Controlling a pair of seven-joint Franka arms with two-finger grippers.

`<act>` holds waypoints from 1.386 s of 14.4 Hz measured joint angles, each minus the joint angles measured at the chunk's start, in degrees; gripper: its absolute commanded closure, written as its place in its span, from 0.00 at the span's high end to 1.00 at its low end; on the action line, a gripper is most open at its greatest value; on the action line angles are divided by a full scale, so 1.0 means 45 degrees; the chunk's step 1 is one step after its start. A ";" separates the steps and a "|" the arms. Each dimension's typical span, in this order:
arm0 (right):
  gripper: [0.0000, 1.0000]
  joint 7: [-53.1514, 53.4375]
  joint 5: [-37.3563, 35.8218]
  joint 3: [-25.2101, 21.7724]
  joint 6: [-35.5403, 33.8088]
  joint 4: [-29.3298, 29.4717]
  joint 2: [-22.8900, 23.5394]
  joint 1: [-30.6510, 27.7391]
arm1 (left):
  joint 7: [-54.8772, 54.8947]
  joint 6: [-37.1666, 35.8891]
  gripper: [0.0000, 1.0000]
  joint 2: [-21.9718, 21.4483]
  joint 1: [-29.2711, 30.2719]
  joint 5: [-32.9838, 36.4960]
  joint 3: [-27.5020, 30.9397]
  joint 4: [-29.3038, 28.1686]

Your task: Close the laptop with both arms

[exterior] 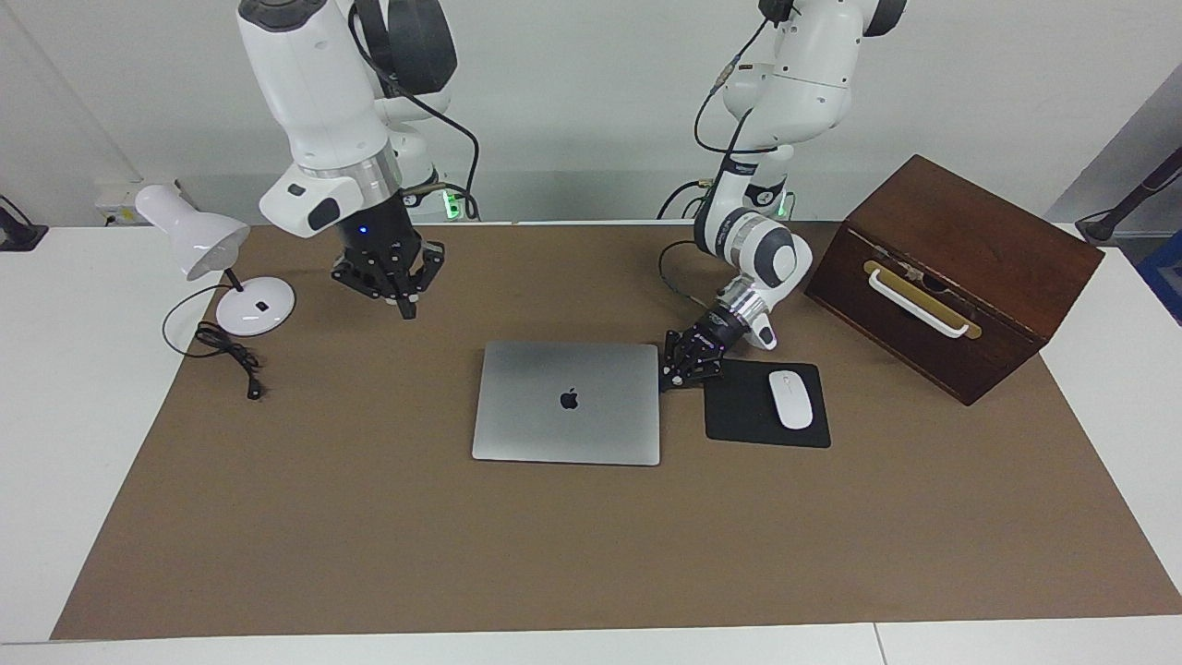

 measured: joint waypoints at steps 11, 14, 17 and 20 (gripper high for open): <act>1.00 -0.0528 -0.0003 0.0004 -0.2009 0.0030 -0.1779 -0.0849 | 0.0019 0.0020 0.00 0.0003 0.0151 -0.0017 0.0025 0.0285; 1.00 -0.0847 -0.0003 0.0047 -0.2395 0.0023 -0.2153 -0.1439 | 0.0085 0.0028 0.00 0.0004 0.0400 -0.0008 0.0039 0.0325; 1.00 -0.1471 -0.0002 0.0064 -0.2462 -0.0074 -0.2252 -0.2150 | 0.0169 0.0147 0.00 0.0005 0.0623 0.0123 0.0044 0.0556; 1.00 -0.1518 -0.0001 0.0066 -0.2463 -0.0278 -0.2259 -0.2394 | 0.0171 0.0461 0.00 0.0005 0.0948 0.0710 0.0058 0.1003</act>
